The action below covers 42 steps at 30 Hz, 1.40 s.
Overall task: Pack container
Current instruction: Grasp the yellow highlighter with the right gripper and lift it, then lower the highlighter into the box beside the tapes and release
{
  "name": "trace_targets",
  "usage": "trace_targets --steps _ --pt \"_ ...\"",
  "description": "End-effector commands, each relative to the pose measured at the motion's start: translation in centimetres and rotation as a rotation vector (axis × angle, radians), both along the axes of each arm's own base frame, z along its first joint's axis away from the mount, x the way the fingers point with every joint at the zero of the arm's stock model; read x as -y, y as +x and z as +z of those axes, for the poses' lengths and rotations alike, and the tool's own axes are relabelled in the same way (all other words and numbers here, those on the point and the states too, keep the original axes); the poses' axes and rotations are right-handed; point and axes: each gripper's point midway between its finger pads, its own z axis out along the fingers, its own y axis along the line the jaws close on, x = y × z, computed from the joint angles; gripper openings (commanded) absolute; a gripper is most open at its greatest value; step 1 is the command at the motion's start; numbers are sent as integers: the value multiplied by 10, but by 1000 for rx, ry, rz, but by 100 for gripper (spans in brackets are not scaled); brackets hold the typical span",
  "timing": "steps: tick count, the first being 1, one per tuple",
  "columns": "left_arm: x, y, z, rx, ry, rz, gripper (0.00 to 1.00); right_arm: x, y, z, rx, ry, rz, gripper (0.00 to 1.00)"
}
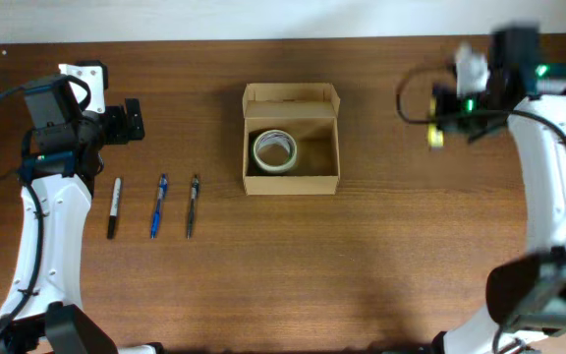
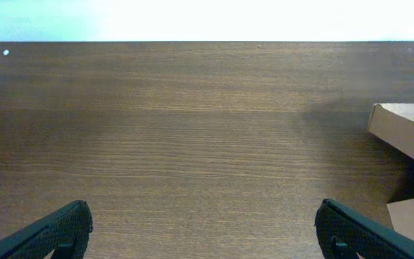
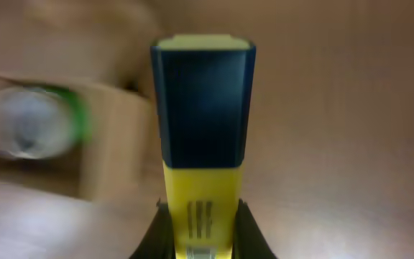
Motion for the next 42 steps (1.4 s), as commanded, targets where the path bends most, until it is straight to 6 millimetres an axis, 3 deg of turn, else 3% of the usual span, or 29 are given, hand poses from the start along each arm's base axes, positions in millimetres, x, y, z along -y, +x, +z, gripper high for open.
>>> trace_targets --steps 1,4,6,8,11,13,20,24,31,42 --pt "-2 4 6 16 8 -14 99 -71 -13 102 291 -54 299 4" --pt "-2 4 6 16 8 -14 99 -122 -27 137 445 -202 535 4" --pt "-2 4 6 16 8 -14 99 -150 -34 135 488 -308 677 4" --pt "-2 4 6 16 8 -14 99 -176 -39 121 481 -375 805 4" --pt "-2 4 6 16 8 -14 99 -210 -40 75 402 -460 1029 4" --pt "-2 4 6 16 8 -14 99 -218 -31 48 347 -494 1083 4" --pt "-2 4 6 16 8 -14 99 -230 -4 -64 94 -500 1181 4" --pt "-2 4 6 16 8 -14 99 -233 0 -107 -4 -493 1200 4" --pt "-2 4 6 16 8 -14 99 -239 -5 -127 -46 -441 1218 4" --pt "-2 4 6 16 8 -14 99 -229 -26 -162 -164 -420 1242 4"
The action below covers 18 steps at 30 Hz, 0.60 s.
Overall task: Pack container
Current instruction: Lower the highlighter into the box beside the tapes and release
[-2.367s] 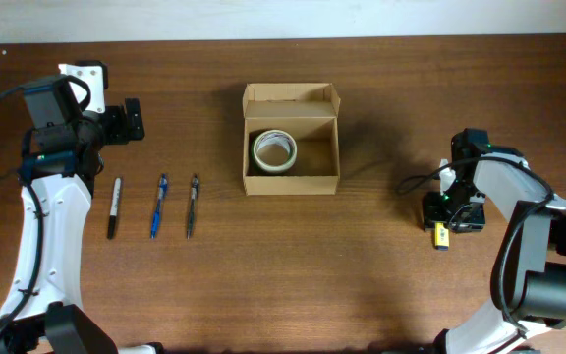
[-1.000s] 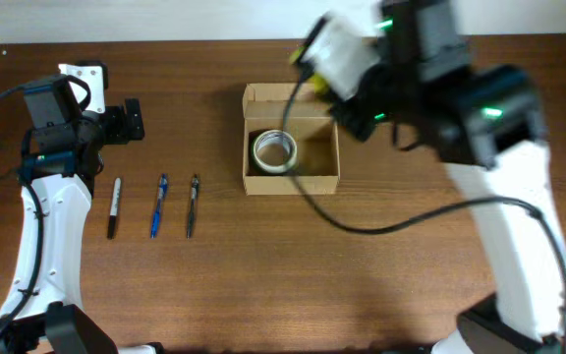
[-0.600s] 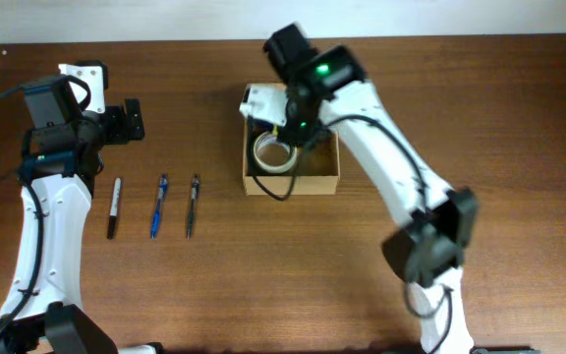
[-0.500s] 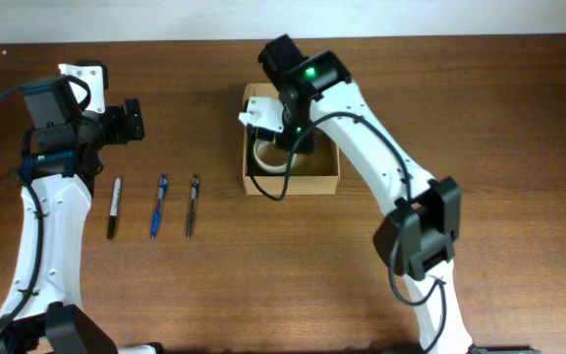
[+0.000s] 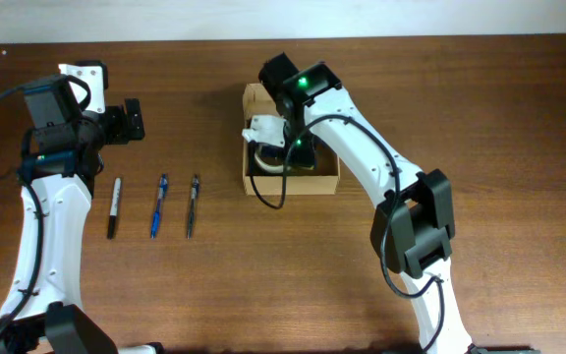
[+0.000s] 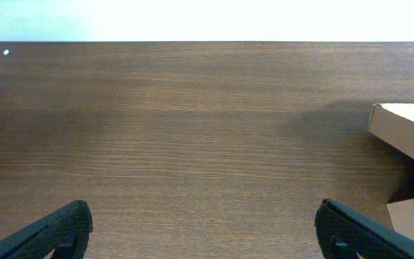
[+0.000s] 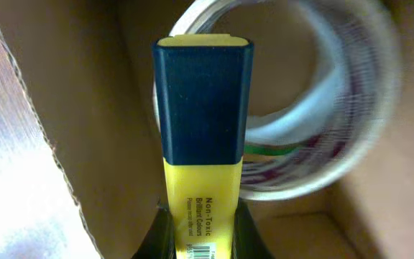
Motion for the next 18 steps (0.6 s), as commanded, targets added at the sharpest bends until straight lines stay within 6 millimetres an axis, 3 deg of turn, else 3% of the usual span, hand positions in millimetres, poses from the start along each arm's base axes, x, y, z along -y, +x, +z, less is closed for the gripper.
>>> trace_targets --steps 1,18 --pt "-2 4 6 16 8 -15 99 -1 -3 2 -9 19 6 4" --pt "-2 4 6 16 8 -14 99 -3 -17 5 -11 -45 42 4"
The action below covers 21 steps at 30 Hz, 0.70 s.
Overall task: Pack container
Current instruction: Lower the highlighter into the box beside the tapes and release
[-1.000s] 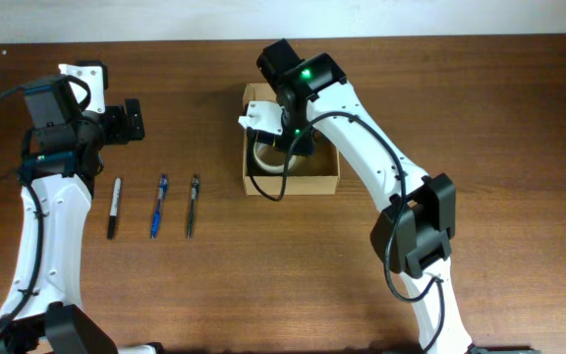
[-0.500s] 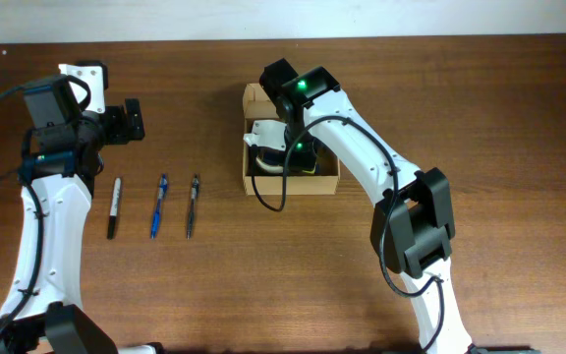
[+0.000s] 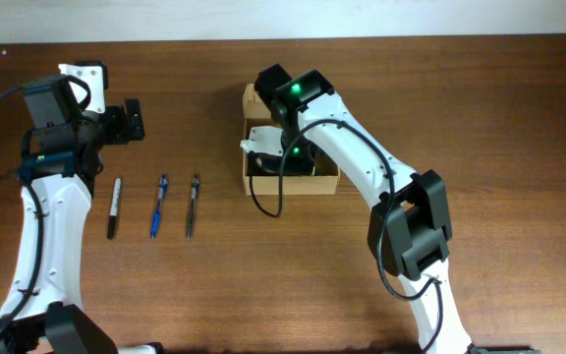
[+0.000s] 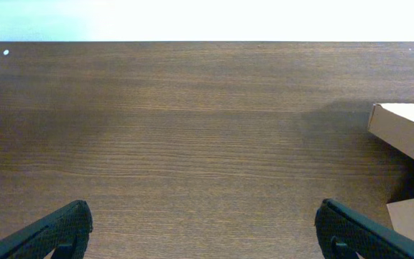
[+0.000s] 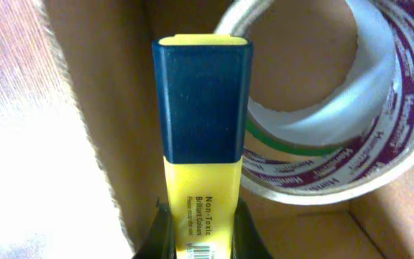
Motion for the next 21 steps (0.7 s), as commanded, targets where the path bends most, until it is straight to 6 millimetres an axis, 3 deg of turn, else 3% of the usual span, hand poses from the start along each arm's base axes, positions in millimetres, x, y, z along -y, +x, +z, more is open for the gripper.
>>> trace_targets --steps 1,6,13,21 --pt "-2 4 6 16 8 -15 99 -1 -3 9 18 -4 16 4" --pt "-2 4 6 16 8 -15 99 0 -3 9 17 -8 16 5" --pt "-2 4 6 16 8 -14 99 2 -2 13 31 -13 16 31" --pt "-2 4 6 16 8 -14 99 1 -1 32 71 13 -1 43"
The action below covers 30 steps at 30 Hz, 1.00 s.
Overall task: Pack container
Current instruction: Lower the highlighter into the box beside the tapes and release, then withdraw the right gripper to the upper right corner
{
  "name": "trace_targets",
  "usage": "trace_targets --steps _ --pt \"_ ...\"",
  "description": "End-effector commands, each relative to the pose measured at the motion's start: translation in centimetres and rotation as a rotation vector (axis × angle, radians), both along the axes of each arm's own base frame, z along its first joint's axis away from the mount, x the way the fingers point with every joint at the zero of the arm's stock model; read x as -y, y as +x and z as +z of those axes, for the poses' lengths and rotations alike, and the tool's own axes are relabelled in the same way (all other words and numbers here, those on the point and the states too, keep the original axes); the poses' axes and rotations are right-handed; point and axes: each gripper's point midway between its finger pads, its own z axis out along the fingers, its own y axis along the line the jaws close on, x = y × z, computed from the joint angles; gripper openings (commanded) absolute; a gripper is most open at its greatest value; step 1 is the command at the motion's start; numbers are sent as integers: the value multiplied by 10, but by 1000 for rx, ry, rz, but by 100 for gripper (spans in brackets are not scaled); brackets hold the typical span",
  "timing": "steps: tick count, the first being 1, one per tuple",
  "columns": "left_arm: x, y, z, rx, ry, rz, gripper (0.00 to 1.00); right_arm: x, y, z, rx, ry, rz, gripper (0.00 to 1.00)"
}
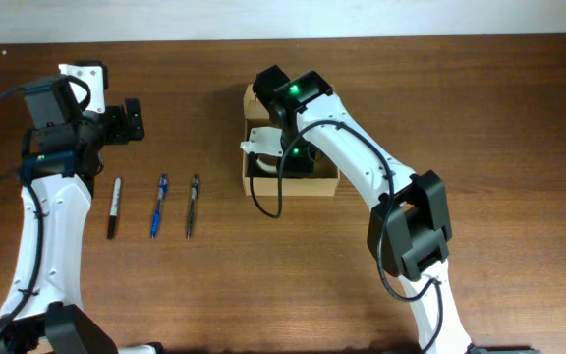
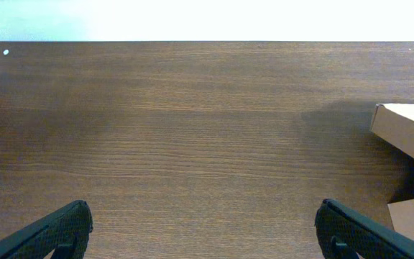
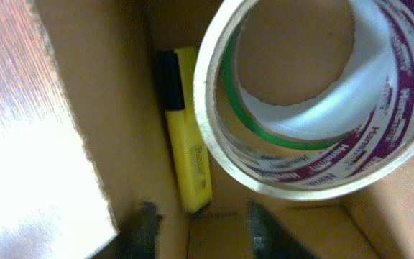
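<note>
The cardboard box (image 1: 308, 186) stands mid-table, mostly under my right arm. My right gripper (image 1: 285, 157) reaches down into it, open, and its blurred fingertips (image 3: 144, 229) flank bare cardboard. A yellow highlighter (image 3: 186, 155) with a dark cap lies on the box floor against the wall, beside a roll of tape (image 3: 315, 176). A black marker (image 1: 114, 206), a blue pen (image 1: 157, 205) and a dark pen (image 1: 193, 205) lie in a row to the box's left. My left gripper (image 1: 131, 120) hovers open at the far left, with nothing between its fingers (image 2: 56, 232).
In the left wrist view one corner of the box (image 2: 408, 129) shows at the right over brown tabletop (image 2: 192, 129). The table's back edge runs just behind the box. A white part of the right wrist (image 1: 258, 138) overhangs the box's left wall.
My right gripper has opened and let go of the yellow highlighter, which now lies on the box floor next to the tape. The left arm has not moved.
My right gripper held the highlighter up at the far right of the table. Then it was over the box with the tape roll below, then lower inside along the left wall. Now the highlighter lies in the box and the gripper is open.
</note>
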Motion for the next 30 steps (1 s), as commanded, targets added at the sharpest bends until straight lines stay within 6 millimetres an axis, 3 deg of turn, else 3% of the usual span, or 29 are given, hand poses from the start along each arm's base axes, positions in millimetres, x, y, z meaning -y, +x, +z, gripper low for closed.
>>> trace_targets --steps 1,4,7,11,15,17,19,21,24,25,27,30 --pt "-2 4 6 16 8 -14 99 -2 0 34 67 43 -2 43" --pt "-2 4 6 16 8 -15 99 -3 3 53 113 74 -25 43" --pt "-2 4 6 16 8 -15 99 1 8 86 206 100 -72 43" --pt "-2 4 6 16 8 -15 99 26 23 161 438 162 -221 53" --pt "-2 4 6 16 8 -15 99 79 34 252 652 350 -523 63" --pt "-2 4 6 16 8 -15 99 126 38 292 735 469 -779 64" --pt "-2 4 6 16 8 -15 99 178 37 314 785 534 -1006 68" --pt "-2 4 6 16 8 -15 99 223 32 322 781 590 -1177 70" --pt "-2 4 6 16 8 -15 99 277 24 307 652 662 -1387 78" --pt "-2 4 6 16 8 -15 99 283 23 303 629 665 -1414 80" --pt "0 4 6 14 -6 -18 99 303 17 280 524 650 -1494 99" --pt "9 2 3 1 -38 -53 99 325 9 244 386 579 -1597 99"
